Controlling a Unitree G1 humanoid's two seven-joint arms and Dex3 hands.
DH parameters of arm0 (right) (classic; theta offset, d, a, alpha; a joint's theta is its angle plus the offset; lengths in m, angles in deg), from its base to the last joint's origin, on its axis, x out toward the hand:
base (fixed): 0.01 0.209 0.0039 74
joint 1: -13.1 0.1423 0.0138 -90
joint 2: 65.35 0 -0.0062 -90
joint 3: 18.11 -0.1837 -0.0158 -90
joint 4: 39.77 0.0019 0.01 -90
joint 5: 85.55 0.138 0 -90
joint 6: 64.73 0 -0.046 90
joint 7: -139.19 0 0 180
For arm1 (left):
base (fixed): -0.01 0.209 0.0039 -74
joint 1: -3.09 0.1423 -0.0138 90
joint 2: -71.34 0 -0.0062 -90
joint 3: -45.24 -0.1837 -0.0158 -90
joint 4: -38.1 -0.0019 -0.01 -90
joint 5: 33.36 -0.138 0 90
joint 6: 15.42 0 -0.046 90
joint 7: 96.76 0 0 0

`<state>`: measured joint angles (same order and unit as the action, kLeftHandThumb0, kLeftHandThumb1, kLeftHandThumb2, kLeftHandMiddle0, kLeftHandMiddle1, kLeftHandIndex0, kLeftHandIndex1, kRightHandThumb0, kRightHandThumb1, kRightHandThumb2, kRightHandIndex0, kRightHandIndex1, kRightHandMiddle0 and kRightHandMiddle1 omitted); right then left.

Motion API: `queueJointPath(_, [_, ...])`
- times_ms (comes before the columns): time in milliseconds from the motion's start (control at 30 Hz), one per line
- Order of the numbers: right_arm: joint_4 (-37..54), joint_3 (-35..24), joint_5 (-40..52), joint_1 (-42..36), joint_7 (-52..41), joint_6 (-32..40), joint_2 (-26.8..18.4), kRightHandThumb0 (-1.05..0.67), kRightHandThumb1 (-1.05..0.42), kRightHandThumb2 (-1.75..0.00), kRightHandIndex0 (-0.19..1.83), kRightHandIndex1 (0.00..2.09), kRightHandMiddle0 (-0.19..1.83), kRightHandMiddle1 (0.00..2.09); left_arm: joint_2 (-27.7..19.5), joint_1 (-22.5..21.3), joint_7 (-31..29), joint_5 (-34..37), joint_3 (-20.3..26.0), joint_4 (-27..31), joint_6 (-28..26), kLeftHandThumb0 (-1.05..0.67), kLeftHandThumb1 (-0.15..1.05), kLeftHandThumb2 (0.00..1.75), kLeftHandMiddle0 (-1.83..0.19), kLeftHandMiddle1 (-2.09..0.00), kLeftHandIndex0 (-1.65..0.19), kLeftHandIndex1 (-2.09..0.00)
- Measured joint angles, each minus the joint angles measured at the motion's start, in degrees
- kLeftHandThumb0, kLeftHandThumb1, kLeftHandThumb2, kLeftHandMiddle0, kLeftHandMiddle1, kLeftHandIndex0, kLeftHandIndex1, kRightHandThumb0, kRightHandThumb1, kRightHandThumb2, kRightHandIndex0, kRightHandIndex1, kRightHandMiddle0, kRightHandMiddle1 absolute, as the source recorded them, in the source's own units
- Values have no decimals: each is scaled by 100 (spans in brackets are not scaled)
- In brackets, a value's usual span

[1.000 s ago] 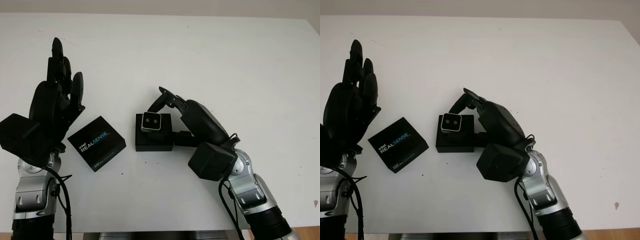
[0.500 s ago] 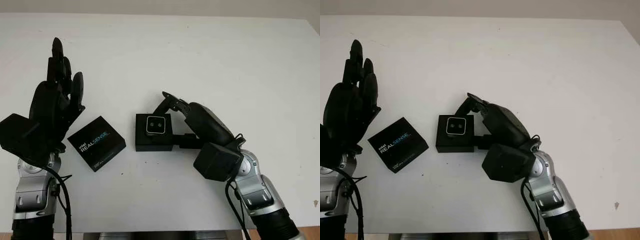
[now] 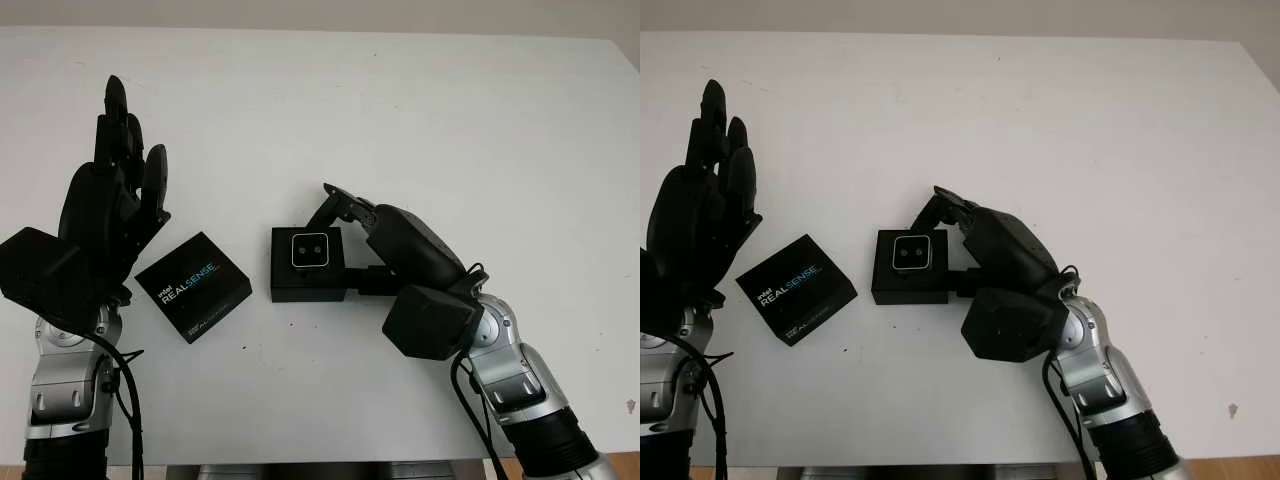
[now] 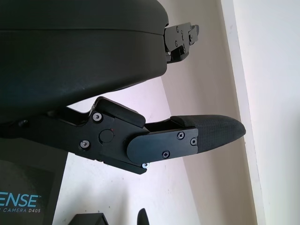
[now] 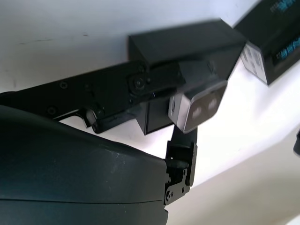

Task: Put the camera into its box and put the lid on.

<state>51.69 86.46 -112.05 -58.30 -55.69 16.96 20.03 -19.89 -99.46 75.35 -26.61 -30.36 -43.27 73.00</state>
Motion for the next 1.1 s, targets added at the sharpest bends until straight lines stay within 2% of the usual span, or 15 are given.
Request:
queueJointPath(67, [-7,48,-63,17,-29,-76,-71,-65,-105,-9,-18,2,10,39,0,0,8,-7,-2,0,-2,-80,105,56,19,0,19,0])
queueJointPath(167, [-57,63,-131,16,26,-216,-89,-66,-105,-9,-19,0,10,27,1,0,15,-4,-5,0,-5,-80,105,56,19,0,19,0])
queueJointPath(733, [-214,80,-338,-28,388,-555,-88,-66,-104,-7,-19,0,6,13,5,3,16,11,-4,-3,-11,-80,105,55,19,0,19,0])
queueJointPath(1100, [-260,73,-438,-80,770,-663,-45,-68,-101,-4,-19,0,-6,6,-13,11,-35,1,-3,-3,-12,-80,105,56,19,0,19,0])
